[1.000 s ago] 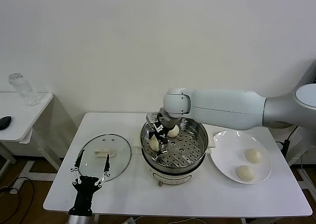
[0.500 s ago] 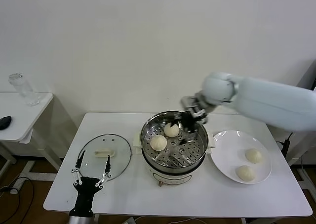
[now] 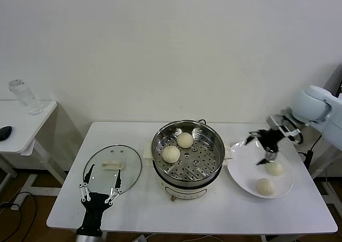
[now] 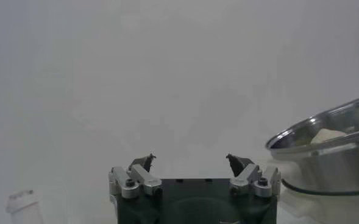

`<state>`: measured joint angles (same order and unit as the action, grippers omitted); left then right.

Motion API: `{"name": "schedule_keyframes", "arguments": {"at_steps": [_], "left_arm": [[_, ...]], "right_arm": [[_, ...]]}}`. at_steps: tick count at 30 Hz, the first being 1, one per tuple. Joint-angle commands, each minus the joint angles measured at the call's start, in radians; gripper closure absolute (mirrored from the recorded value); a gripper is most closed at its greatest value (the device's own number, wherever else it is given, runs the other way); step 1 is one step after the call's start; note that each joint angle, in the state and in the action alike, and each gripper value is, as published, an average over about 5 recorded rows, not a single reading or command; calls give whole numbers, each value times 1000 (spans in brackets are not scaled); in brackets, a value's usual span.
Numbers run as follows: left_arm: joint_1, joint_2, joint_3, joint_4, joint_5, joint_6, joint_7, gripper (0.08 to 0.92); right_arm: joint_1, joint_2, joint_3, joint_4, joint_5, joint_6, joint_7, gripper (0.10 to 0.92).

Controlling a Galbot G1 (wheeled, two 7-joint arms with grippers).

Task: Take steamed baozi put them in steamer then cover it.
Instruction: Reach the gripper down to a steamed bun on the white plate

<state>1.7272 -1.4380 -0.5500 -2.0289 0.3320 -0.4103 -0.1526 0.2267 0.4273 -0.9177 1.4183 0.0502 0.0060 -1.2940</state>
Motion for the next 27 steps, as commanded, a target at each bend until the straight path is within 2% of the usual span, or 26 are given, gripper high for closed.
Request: {"name": "schedule_keyframes", "arguments": {"at_steps": [1, 27], "left_arm": [[9, 0, -3, 14, 2, -14, -6, 177], [22, -5, -12, 17, 10, -19, -9, 177]], "right_arm": [[-198, 1, 82, -174, -177, 96, 17, 203], [-263, 145, 80, -260, -144, 97, 18, 203]]}}
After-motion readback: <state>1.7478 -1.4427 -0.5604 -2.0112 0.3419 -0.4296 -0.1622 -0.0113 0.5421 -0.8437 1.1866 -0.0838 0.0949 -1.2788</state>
